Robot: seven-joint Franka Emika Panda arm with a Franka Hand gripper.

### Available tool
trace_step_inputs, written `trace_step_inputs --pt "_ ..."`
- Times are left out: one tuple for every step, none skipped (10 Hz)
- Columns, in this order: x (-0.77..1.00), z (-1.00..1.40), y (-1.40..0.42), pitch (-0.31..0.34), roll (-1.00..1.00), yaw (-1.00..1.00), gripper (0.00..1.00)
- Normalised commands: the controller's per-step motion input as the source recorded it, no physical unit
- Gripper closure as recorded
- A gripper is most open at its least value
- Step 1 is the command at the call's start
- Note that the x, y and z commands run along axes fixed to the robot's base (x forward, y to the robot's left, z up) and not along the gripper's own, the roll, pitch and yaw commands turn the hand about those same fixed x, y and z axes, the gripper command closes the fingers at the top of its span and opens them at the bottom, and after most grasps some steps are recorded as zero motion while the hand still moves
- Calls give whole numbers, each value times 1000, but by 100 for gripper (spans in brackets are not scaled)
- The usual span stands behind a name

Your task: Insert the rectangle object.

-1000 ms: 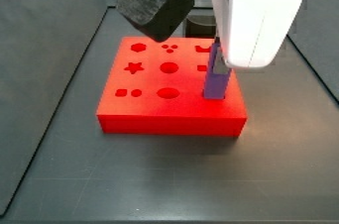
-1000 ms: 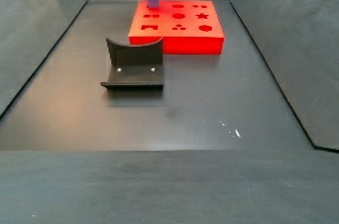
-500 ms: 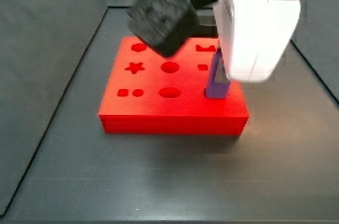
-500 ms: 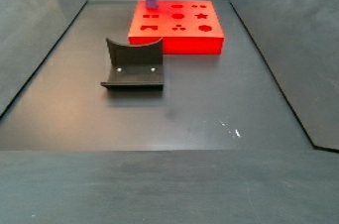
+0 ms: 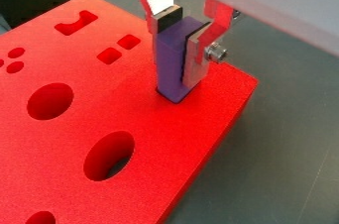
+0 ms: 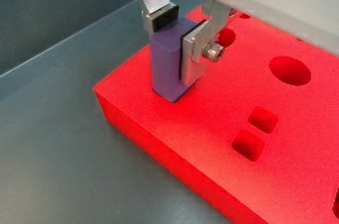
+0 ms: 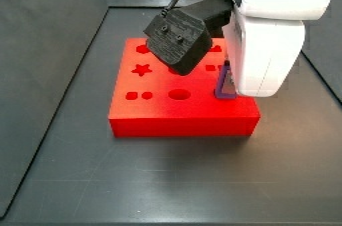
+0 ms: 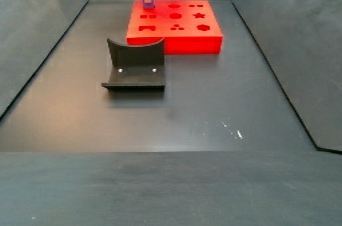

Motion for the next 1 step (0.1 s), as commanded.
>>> trace_step_inputs --pt "0 0 0 0 0 0 100"
